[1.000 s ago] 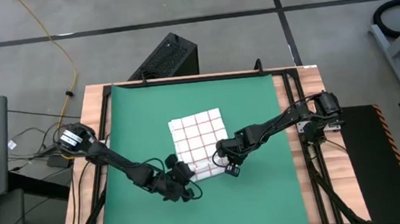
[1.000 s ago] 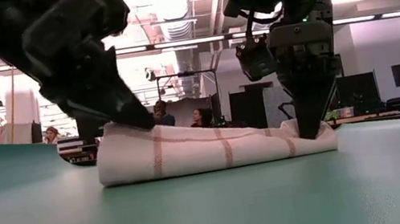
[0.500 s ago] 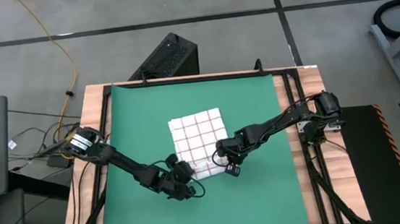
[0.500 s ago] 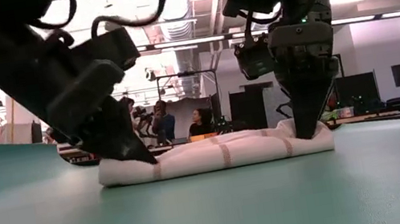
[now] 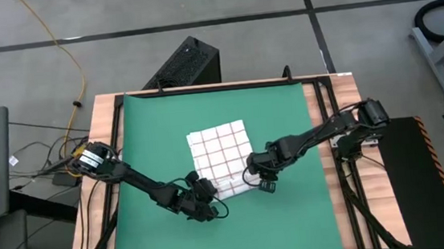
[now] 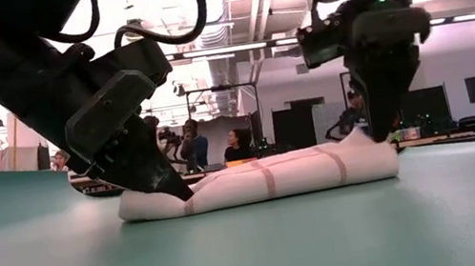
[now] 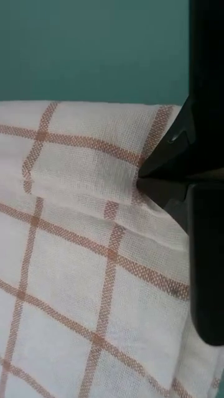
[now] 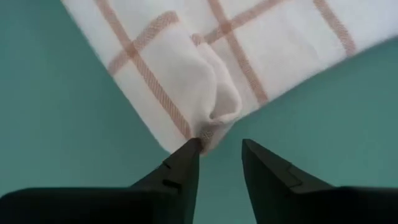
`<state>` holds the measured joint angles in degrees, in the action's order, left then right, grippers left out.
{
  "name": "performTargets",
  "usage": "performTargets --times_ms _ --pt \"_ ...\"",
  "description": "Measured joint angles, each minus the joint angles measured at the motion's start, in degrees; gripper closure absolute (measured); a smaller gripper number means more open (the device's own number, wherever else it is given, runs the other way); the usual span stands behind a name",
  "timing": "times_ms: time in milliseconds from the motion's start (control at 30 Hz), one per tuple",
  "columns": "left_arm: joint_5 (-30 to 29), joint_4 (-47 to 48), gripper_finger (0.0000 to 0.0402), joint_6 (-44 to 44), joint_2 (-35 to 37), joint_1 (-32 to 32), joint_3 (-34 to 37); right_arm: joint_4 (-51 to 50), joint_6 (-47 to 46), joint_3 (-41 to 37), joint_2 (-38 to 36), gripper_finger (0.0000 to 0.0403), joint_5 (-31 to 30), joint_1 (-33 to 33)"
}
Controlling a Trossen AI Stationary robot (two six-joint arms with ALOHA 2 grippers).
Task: Roll towel
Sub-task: Roll the white towel
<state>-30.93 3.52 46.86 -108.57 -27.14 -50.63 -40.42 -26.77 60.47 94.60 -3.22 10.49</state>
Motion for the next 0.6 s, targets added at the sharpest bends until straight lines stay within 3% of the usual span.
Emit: performTargets --times_ms 67,267,433,600 --pt "0.3 0.3 0.0401 0.3 0.0 0.0 0.0 1.0 2.2 0.0 -1.1 0.0251 -2.6 1.0" --pt "0.7 0.8 0.0401 0.4 0.0 0.0 0.0 3.8 9.4 -0.8 -12.0 0.0248 -20.2 8.0" --pt "1.3 0.8 0.0401 -1.6 0.0 0.0 0.0 22.7 25.5 -11.5 -21.3 0.025 -17.0 13.8" --pt "1.9 0.8 0.0401 -3.1 0.0 0.0 0.0 38.1 37.3 -22.1 -22.4 0.0251 -16.2 15.8"
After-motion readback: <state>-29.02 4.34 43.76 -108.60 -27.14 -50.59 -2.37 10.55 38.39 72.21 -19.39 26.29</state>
